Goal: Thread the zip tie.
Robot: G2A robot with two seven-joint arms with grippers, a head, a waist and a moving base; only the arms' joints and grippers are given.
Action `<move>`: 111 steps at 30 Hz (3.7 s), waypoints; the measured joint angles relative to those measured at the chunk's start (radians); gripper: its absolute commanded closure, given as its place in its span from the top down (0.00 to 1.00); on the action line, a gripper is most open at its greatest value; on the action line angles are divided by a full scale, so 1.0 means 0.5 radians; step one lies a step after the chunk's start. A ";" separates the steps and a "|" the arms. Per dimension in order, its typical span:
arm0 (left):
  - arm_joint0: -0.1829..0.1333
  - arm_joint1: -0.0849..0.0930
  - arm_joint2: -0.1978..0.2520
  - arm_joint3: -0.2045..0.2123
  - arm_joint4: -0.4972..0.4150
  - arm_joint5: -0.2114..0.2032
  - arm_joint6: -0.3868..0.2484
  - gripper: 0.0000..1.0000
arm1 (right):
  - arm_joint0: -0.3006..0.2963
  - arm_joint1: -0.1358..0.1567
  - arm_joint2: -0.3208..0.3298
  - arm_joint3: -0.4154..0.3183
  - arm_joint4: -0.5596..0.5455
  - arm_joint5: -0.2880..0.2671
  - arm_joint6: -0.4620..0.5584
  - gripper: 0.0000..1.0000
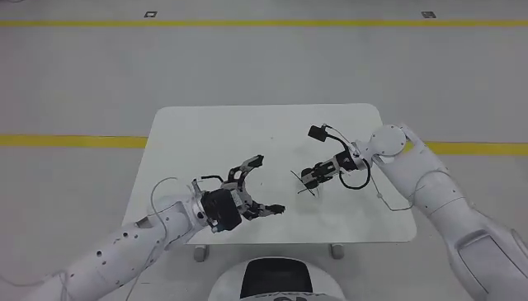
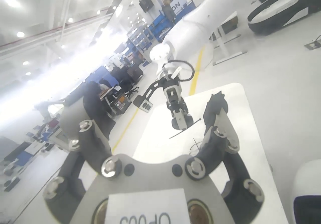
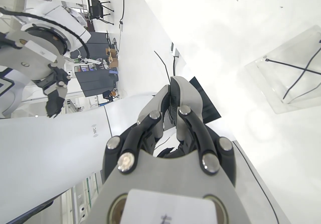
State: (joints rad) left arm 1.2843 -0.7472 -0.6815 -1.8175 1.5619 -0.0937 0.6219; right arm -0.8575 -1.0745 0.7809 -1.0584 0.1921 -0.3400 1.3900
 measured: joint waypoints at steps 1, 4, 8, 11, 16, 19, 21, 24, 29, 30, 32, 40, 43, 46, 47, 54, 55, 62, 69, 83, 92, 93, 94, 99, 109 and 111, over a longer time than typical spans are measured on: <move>-0.006 -0.007 0.003 0.023 -0.002 0.000 -0.029 1.00 | 0.000 0.000 0.000 0.000 0.000 0.000 0.000 0.00; -0.041 -0.034 0.017 0.128 -0.031 -0.001 -0.129 1.00 | 0.000 0.000 0.000 0.000 0.000 0.000 0.000 0.00; -0.091 -0.074 0.039 0.294 -0.114 -0.040 -0.161 1.00 | 0.000 0.000 0.000 0.000 0.000 0.000 0.000 0.00; -0.123 -0.107 0.057 0.421 -0.191 -0.063 -0.222 1.00 | 0.000 0.000 0.000 0.000 0.000 0.000 0.000 0.00; -0.148 -0.160 0.078 0.586 -0.488 -0.188 -0.364 1.00 | 0.000 0.000 0.000 0.000 0.000 0.000 0.000 0.00; -0.160 -0.169 0.080 0.607 -0.568 -0.259 -0.381 1.00 | 0.000 0.000 0.000 0.000 0.000 0.000 0.000 0.00; -0.160 -0.168 0.079 0.605 -0.560 -0.252 -0.379 1.00 | 0.000 0.000 0.000 0.000 0.000 0.000 0.000 0.00; -0.159 -0.168 0.079 0.604 -0.559 -0.251 -0.379 1.00 | 0.000 0.000 0.000 0.000 0.000 0.000 0.000 0.00; -0.146 -0.194 0.137 0.598 -0.918 -0.532 -0.250 1.00 | -0.028 0.001 -0.010 -0.033 -0.059 0.013 -0.074 0.00; -0.168 -0.201 0.201 0.606 -1.068 -0.560 -0.251 1.00 | -0.028 0.002 -0.010 -0.034 -0.070 0.006 -0.073 0.00; -0.234 -0.209 0.313 0.625 -1.287 -0.513 -0.325 1.00 | -0.026 0.003 -0.006 -0.027 -0.073 0.000 -0.063 0.00; -0.352 -0.215 0.446 0.667 -1.481 -0.493 -0.433 1.00 | -0.018 0.007 -0.002 -0.024 -0.119 0.000 -0.074 0.00; -0.349 -0.220 0.439 0.669 -1.526 -0.493 -0.486 1.00 | -0.033 0.006 -0.005 -0.037 -0.132 0.002 -0.103 0.00; -0.361 -0.231 0.470 0.614 -1.620 -0.493 -0.597 1.00 | -0.041 0.006 -0.002 -0.067 -0.102 0.000 -0.070 0.00; -0.368 -0.232 0.490 0.596 -1.664 -0.493 -0.615 1.00 | -0.038 0.007 0.003 -0.069 -0.091 0.000 -0.044 0.00; -0.499 -0.231 0.630 0.564 -1.892 -0.493 -0.865 1.00 | -0.022 0.009 -0.020 -0.107 -0.055 0.000 0.000 0.00; -0.497 -0.231 0.629 0.564 -1.885 -0.493 -0.857 1.00 | -0.022 0.009 -0.020 -0.107 -0.055 0.000 0.000 0.00; -0.470 -0.249 0.651 0.494 -2.118 -0.493 -0.828 1.00 | -0.057 0.008 -0.027 -0.132 -0.072 0.000 -0.050 0.00; -0.584 -0.262 0.753 0.529 -2.578 -0.493 -1.051 1.00 | -0.062 0.018 -0.040 -0.185 0.031 0.000 0.000 0.00; -0.569 -0.268 0.733 0.475 -2.787 -0.493 -1.179 1.00 | -0.098 0.027 -0.027 -0.224 0.104 0.000 0.002 0.00; -0.567 -0.269 0.721 0.473 -2.805 -0.493 -1.200 1.00 | -0.114 0.028 -0.031 -0.240 0.109 0.004 -0.028 0.00; -0.558 -0.271 0.713 0.465 -2.824 -0.493 -1.207 1.00 | -0.125 0.029 -0.027 -0.245 0.118 0.005 -0.042 0.00; -0.550 -0.273 0.708 0.452 -2.848 -0.493 -1.217 1.00 | -0.128 0.030 -0.022 -0.243 0.130 0.005 -0.042 0.00; -0.520 -0.269 0.671 0.385 -3.003 -0.493 -1.287 1.00 | -0.134 0.033 -0.001 -0.228 0.241 0.000 0.002 0.00; -0.458 -0.252 0.584 0.378 -3.046 -0.493 -1.334 1.00 | -0.101 0.053 -0.052 -0.222 0.362 0.000 0.000 0.00; -0.445 -0.250 0.569 0.376 -3.040 -0.493 -1.335 0.93 | -0.094 0.058 -0.063 -0.219 0.372 0.000 0.000 0.00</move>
State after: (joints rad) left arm 1.0617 -0.8723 -0.3972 -1.6296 0.0419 -0.3400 -0.0456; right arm -0.9043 -1.0454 0.7495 -1.1682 0.3783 -0.3400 1.3900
